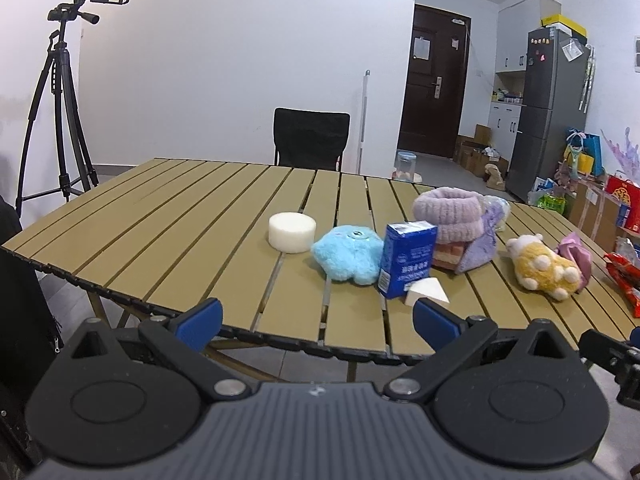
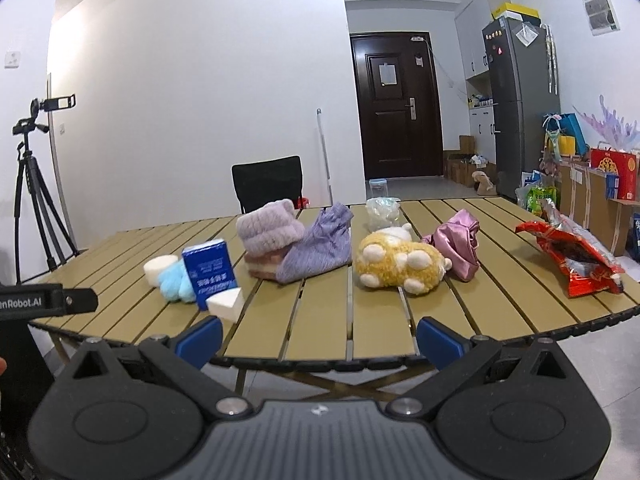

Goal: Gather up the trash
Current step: 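Move both tools toward the table items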

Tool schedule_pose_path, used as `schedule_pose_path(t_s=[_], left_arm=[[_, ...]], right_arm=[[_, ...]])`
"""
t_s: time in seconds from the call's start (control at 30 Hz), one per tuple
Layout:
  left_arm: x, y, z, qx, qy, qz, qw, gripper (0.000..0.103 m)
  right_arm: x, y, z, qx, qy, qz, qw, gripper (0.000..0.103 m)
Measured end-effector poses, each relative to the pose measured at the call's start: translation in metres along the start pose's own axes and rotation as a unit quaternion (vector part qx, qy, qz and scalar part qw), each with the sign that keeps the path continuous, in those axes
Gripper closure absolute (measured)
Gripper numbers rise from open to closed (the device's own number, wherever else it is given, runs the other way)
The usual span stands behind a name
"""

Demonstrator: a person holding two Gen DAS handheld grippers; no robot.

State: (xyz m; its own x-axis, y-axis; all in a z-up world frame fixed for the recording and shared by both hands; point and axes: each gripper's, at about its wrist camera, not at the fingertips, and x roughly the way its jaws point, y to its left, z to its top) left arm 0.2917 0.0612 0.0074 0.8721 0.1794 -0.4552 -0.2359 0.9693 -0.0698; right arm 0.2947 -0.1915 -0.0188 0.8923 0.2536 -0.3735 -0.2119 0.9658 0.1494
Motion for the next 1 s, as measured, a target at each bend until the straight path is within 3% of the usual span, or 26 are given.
schedule_pose_path(t_s=[0.5,0.7,1.0], left_arm=[[0.032,0.012,0.011,-0.006,0.005,0.009,0.9999,0.000],[0.040,0.022,0.019,-0.014,0.006,0.009,0.9998,0.000],[0.049,0.030,0.029,-0.029,0.012,0.013,0.9994,0.000]], right_arm=[[0.044,-0.021,0.004,0.000,-0.024,-0.002,1.000,0.000],[0.065,-0.023,0.008,-0.007,-0.010,-0.012,1.000,0.000],[0.100,0.023,0.003,-0.045,0.006,0.035,0.998,0.000]])
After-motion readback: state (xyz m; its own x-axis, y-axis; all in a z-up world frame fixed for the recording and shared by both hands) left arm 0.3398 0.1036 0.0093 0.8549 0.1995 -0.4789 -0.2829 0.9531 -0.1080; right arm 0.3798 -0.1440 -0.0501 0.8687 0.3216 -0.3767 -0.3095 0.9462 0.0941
